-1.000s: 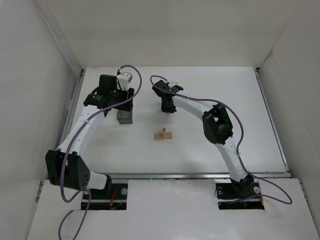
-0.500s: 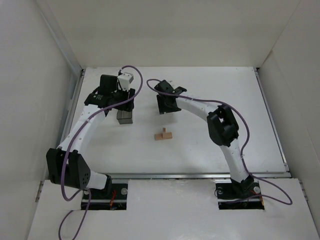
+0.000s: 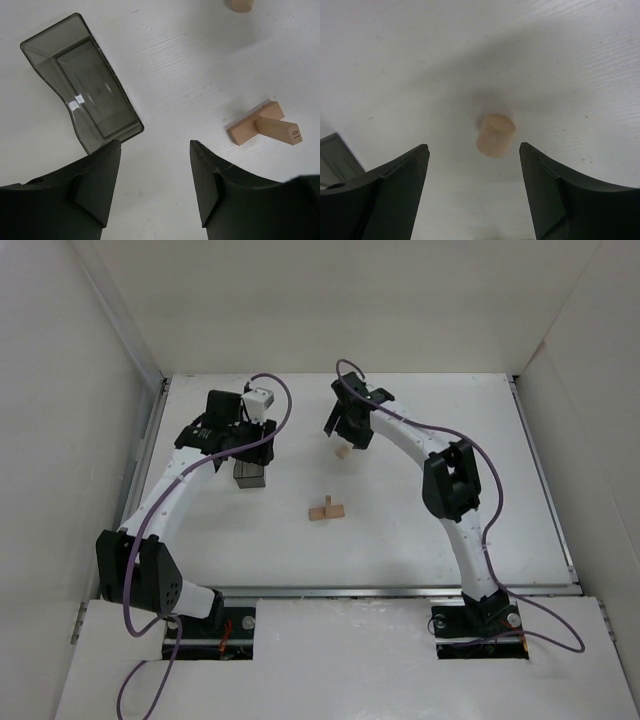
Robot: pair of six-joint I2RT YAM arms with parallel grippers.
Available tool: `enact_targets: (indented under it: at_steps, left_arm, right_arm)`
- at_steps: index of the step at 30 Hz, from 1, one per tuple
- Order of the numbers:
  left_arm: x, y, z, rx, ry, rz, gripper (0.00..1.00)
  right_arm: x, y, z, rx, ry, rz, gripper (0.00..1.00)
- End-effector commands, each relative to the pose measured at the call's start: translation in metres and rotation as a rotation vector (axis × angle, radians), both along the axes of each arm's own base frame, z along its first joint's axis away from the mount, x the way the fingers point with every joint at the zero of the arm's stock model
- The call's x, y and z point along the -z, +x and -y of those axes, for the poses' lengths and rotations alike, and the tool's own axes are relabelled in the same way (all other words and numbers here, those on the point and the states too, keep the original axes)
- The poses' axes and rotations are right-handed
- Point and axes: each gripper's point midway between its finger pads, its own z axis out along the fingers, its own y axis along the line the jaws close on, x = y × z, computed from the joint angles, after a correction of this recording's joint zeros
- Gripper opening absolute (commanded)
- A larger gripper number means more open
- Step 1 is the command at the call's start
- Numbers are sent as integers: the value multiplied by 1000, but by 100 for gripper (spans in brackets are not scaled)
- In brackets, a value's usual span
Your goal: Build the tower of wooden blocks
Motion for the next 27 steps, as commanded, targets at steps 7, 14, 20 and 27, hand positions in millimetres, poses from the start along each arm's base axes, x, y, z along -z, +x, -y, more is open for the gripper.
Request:
enact_targets:
  at_steps: [7,14,20,27]
  left_arm:
    - [-15,3,4,18,-11,49,54]
    - [-18,3,4,24,-8,61,54]
    - [-18,3,4,24,-8,61,54]
    - [-18,3,4,24,-8,61,54]
  right_arm:
    - [19,2,-3,129,72,-91,79]
    - [38,-5,-4,139,75,-135,70]
    - [45,-3,9,156,34,-130,63]
    - [56,0,16,101,-36,-117,42]
